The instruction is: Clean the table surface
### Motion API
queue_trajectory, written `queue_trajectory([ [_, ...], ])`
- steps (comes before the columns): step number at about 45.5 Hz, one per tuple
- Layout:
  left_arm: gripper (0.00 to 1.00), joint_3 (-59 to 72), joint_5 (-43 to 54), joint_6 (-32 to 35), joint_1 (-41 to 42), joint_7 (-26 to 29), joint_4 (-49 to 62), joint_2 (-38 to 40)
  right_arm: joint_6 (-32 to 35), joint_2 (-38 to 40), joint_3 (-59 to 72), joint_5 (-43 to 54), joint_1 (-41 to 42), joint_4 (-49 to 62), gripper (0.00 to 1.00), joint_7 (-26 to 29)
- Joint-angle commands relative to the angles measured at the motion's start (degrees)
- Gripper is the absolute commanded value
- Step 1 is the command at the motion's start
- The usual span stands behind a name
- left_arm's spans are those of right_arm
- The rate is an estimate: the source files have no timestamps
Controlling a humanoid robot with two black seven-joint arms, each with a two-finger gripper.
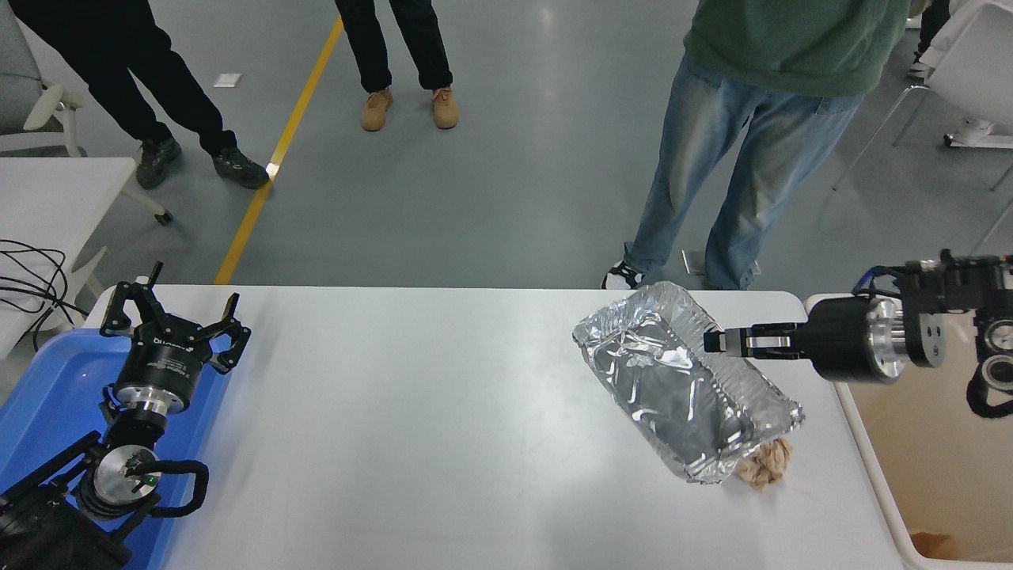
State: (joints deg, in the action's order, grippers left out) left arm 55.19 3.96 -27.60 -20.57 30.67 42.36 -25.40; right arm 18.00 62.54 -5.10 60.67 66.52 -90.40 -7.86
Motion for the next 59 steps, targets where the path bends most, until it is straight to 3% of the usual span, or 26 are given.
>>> queue_trajectory([
  [1,0.99,0.0,0.0,0.0,0.0,0.0,0.0,0.0,0.8,8.7,-3.5,-6.7,0.2,1.9,0.0,-4.3],
  [19,0.99,0.0,0.0,0.0,0.0,0.0,0.0,0.0,0.2,13.2,-2.8,-12.2,-1.7,12.5,0.0,-8.8],
  [29,0.99,0.0,0.0,0.0,0.0,0.0,0.0,0.0,-0.4,11.6,-2.9,-12.9,-5.5,19.5,0.0,-12.0],
  [44,0.99,0.0,0.0,0.0,0.0,0.0,0.0,0.0,-6.7,6.9,-3.0,-14.5,-12.5,26.8,0.0,-15.2],
  [59,0.99,0.0,0.0,0.0,0.0,0.0,0.0,0.0,-7.1,0.7,-1.1,-12.1,-16.5,40.6,0.0,-23.5],
])
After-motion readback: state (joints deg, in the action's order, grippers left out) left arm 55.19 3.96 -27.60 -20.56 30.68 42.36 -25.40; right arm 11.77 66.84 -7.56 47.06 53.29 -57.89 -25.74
